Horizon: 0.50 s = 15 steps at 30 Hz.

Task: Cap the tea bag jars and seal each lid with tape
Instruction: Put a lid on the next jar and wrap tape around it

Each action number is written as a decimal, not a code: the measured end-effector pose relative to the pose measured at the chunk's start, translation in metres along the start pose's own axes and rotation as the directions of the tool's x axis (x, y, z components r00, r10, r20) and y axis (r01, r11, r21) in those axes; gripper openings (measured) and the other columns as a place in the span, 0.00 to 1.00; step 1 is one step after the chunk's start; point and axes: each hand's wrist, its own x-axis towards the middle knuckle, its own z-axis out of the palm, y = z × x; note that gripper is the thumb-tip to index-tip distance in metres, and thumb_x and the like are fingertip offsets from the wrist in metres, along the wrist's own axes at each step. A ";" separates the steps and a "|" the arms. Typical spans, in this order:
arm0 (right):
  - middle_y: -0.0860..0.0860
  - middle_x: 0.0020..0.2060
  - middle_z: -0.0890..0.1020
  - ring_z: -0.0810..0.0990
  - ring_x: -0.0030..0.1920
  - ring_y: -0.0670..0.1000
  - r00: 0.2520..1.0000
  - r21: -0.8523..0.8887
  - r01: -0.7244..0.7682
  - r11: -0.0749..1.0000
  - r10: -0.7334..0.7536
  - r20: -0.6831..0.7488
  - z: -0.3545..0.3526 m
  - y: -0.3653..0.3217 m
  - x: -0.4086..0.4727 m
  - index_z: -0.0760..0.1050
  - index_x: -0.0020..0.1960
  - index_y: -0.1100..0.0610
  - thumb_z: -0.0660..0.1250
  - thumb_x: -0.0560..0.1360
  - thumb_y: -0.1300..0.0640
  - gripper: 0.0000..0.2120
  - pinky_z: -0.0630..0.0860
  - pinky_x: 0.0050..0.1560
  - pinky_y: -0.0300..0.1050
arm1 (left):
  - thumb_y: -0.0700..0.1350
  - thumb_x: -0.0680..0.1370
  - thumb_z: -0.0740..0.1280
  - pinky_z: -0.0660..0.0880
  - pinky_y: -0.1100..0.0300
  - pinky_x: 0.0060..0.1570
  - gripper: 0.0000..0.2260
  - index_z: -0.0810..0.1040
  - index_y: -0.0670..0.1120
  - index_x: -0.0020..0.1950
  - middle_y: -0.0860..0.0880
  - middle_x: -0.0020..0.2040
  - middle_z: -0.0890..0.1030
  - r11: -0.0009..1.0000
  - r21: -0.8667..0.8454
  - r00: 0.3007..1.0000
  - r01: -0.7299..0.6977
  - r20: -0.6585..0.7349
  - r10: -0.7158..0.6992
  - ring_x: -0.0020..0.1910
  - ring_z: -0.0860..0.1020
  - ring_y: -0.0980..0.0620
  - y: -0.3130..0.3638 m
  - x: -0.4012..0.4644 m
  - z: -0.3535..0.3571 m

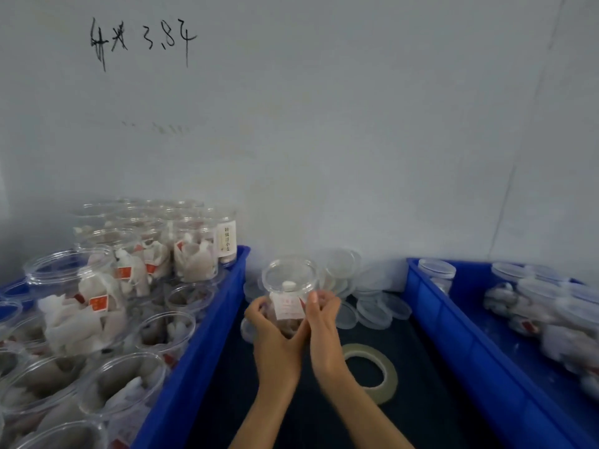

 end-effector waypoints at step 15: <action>0.55 0.60 0.75 0.79 0.59 0.51 0.988 -0.059 -0.139 0.988 0.135 -0.073 -0.034 0.057 -0.054 0.61 0.67 0.55 0.57 0.81 0.58 0.15 0.76 0.61 0.51 | 0.43 0.72 0.74 0.75 0.73 0.39 0.30 0.56 0.52 0.62 0.59 0.53 0.72 0.998 0.019 0.954 0.056 0.294 -0.059 0.49 0.77 0.64 -0.071 -0.030 -0.002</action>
